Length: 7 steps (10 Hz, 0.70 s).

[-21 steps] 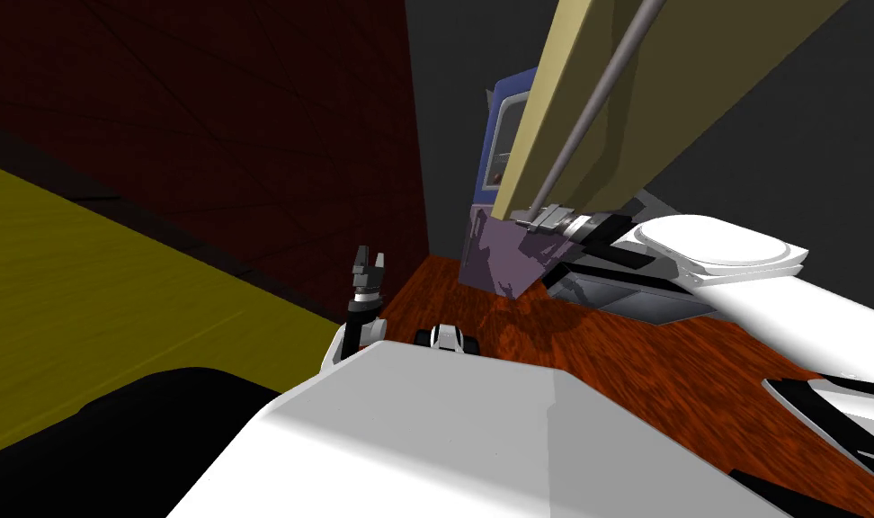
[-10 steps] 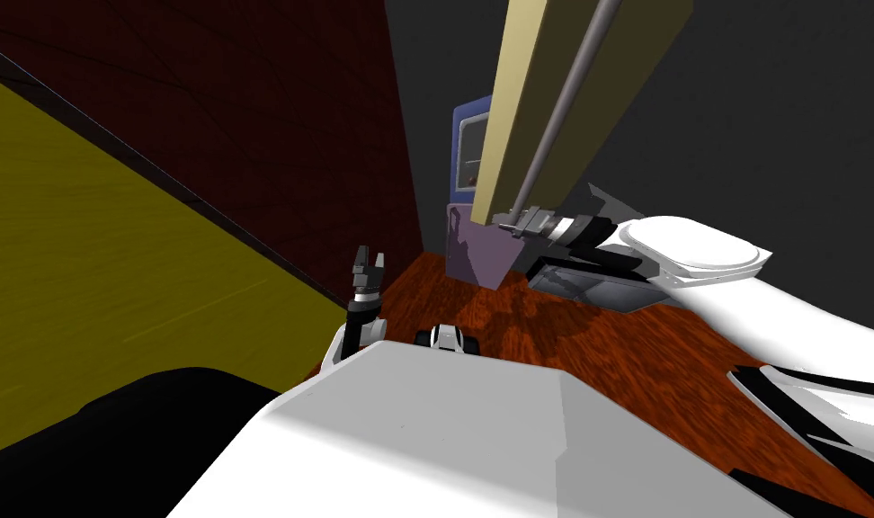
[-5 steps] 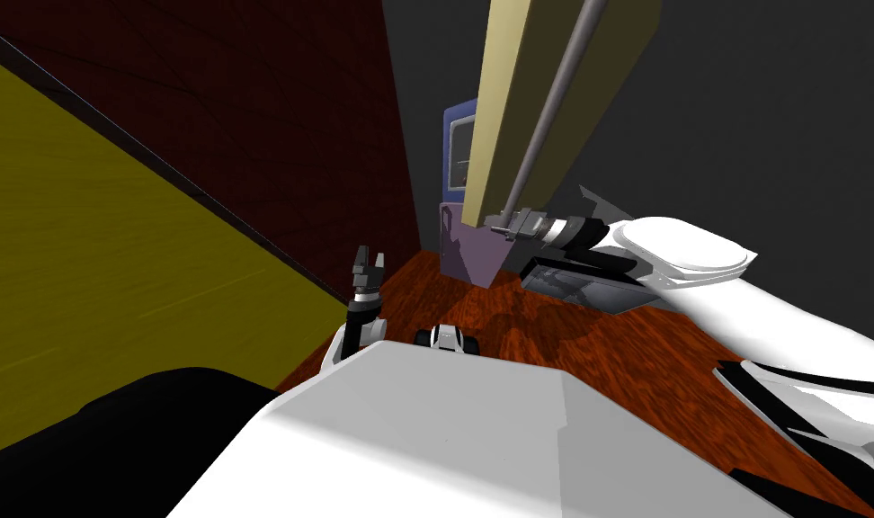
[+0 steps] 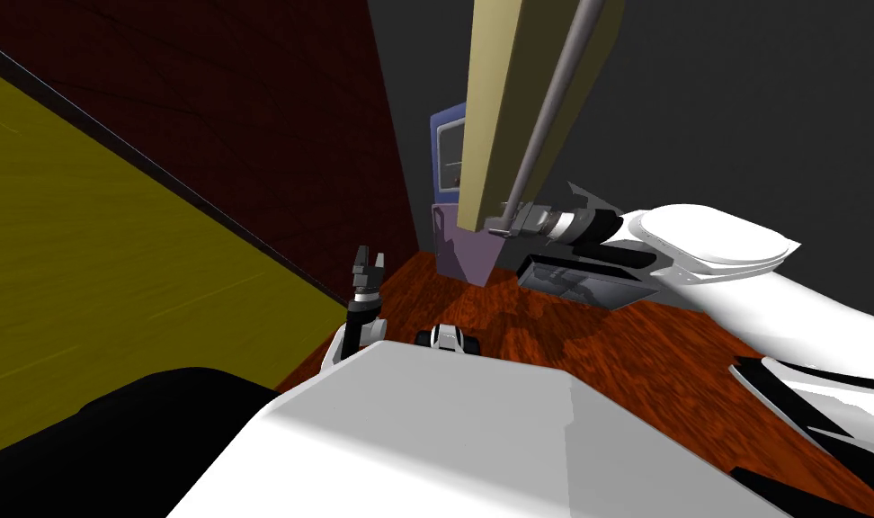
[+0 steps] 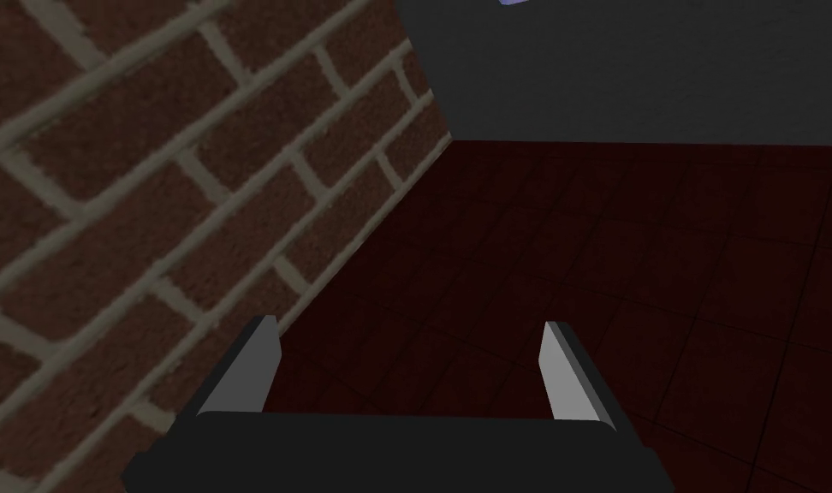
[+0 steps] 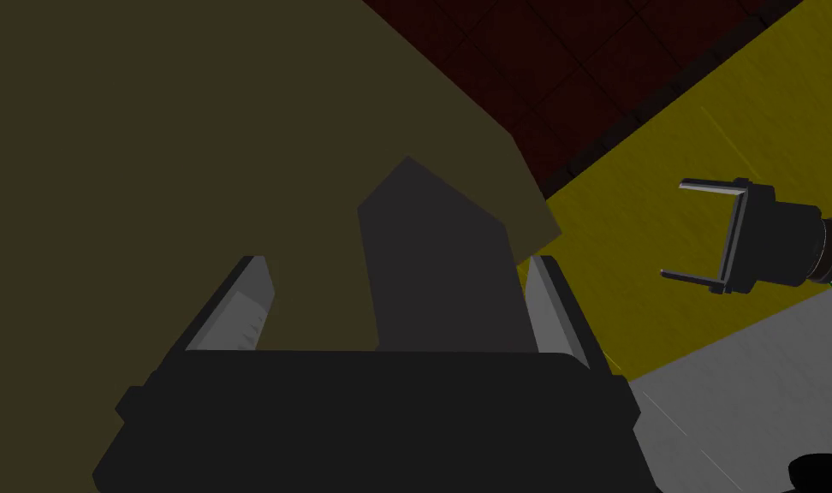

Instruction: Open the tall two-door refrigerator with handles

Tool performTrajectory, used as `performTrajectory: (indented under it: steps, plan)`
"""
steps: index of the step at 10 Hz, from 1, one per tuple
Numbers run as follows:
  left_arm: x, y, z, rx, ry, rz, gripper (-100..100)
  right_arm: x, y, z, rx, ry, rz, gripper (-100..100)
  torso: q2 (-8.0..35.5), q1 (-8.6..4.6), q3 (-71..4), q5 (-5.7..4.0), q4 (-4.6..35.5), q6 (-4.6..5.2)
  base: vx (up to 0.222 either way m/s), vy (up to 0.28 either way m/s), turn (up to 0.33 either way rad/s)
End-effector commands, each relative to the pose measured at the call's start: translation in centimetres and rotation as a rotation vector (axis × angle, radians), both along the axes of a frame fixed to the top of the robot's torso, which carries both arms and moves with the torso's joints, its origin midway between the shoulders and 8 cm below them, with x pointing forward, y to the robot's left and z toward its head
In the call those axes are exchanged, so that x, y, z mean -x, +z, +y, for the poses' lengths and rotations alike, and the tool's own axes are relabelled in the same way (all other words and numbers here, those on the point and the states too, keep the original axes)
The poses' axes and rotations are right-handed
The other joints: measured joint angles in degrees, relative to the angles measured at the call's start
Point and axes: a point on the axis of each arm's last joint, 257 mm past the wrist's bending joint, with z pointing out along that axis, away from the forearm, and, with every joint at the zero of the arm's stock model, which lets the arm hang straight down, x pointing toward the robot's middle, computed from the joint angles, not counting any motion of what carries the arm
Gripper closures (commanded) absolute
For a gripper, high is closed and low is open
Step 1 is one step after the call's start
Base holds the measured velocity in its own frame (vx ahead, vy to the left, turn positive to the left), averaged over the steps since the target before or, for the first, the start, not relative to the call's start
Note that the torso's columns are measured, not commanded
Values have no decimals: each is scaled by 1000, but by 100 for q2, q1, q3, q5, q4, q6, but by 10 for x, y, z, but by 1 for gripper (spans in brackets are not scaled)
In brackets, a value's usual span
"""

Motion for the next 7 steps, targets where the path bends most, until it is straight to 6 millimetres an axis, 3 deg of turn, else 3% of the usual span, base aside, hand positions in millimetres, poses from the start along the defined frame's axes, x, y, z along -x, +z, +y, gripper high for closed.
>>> performTrajectory:
  steps: [1,3,4,5,7]
  plan:
    - [0,0,0,0,0,0,0,4,26,-2,-9,-1,-15,-100,22,-26,6,0,28,5,27,75,15]
    - [0,0,0,0,0,0,0,7,37,-3,-8,1,-15,-100,82,-105,43,-25,60,30,14,26,10]
    - [0,0,0,0,0,0,0,8,11,1,15,18,25,-100,102,-124,50,-26,84,39,12,11,4]
    - [0,0,0,0,0,0,0,8,9,1,17,19,32,0,101,-115,63,-36,54,35,11,4,4]
    - [0,0,0,0,0,0,0,8,8,1,17,19,33,0,47,-95,43,-45,-7,25,0,0,0]
